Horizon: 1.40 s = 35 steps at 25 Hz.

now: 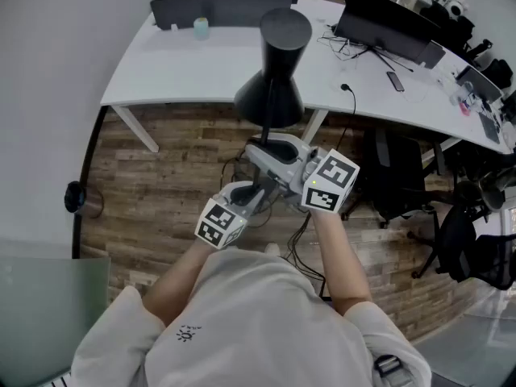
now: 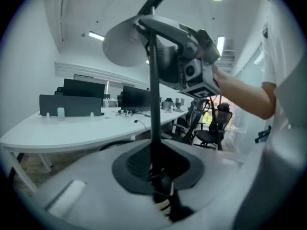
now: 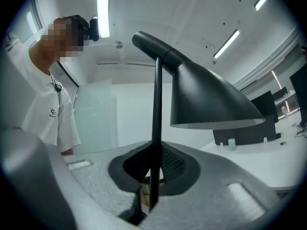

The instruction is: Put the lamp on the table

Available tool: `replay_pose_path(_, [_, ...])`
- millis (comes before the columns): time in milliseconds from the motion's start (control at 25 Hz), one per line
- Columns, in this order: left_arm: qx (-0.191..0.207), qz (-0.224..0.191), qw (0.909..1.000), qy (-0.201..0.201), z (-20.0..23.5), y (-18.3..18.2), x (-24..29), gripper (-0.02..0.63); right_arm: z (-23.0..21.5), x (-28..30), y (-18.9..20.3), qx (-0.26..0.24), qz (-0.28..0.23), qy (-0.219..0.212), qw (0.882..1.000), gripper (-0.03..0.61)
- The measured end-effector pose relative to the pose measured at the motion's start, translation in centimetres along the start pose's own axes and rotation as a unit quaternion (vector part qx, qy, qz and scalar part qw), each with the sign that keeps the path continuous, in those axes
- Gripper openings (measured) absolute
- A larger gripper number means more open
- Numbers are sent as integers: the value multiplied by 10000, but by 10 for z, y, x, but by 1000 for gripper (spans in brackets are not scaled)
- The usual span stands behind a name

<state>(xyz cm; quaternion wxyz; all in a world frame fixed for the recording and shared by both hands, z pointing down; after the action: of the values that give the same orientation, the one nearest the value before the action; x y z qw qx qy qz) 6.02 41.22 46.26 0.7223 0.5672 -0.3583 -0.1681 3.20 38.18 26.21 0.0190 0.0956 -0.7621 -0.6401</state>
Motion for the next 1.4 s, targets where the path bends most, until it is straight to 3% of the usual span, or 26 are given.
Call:
replay_pose_path(840, [73, -131, 9995, 279, 17, 1, -18, 34, 7, 29, 1, -123, 53, 226, 9997, 25])
replay_pose_path(1400, [145, -208, 9984, 499, 46, 19, -61, 34, 27, 80, 16, -142, 129, 419, 9989, 25])
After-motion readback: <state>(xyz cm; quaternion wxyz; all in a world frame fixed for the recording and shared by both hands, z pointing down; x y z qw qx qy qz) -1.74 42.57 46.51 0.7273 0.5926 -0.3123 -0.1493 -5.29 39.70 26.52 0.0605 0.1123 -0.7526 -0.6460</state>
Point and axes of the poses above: the fingertips, and each gripper's own axes: x forward along the fingers, z to its left, y out of its underside, the point moved 1 cm from there along -x, backward along the fingers
